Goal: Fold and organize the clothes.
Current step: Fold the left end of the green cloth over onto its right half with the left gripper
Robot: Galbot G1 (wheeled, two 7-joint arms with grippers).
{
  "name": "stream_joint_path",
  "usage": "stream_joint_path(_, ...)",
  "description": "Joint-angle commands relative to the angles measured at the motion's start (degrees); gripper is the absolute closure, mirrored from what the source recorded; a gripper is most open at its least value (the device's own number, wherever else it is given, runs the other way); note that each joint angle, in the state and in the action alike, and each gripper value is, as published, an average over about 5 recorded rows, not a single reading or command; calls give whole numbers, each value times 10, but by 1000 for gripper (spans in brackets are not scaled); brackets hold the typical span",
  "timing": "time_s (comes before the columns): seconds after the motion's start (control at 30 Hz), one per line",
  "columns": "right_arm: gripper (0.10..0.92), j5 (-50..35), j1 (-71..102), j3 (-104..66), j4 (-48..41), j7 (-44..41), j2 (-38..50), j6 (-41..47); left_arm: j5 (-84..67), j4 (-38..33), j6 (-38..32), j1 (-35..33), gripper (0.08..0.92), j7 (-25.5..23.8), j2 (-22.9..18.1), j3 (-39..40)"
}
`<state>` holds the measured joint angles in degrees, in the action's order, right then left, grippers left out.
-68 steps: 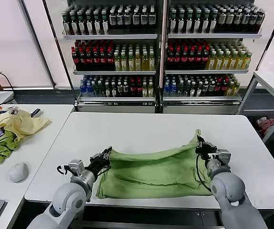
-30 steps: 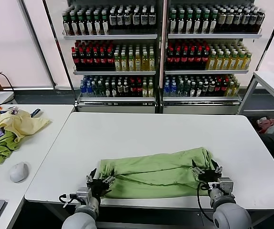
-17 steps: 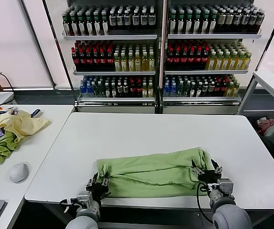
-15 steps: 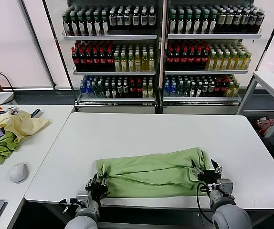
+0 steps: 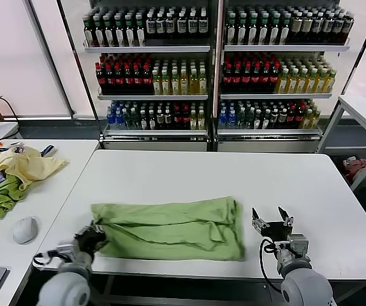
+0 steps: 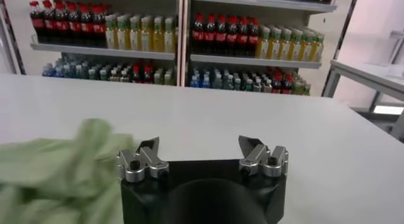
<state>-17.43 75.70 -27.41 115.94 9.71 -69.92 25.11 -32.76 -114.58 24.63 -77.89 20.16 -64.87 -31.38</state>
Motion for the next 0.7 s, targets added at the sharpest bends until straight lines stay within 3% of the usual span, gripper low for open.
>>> stream_joint_path(0.03,203,1,-11,3,-1,-1,1,-1,-224,-69,6,-4,871,-12,48,-140)
stream_joint_path(0.2,203,1,-11,1,-1,-1,3,-1,-328,-143,2,-4,871,-20,-8,-47)
stream_joint_path(0.37,203,1,-2,-4,5,-2,8,-2,-360,-164,0,29,871,-23,-50,61)
stream_joint_path(0.7,203,2,3,-9,10,-1,8,-3,-297,-57,-8,127,871,-28,-85,227)
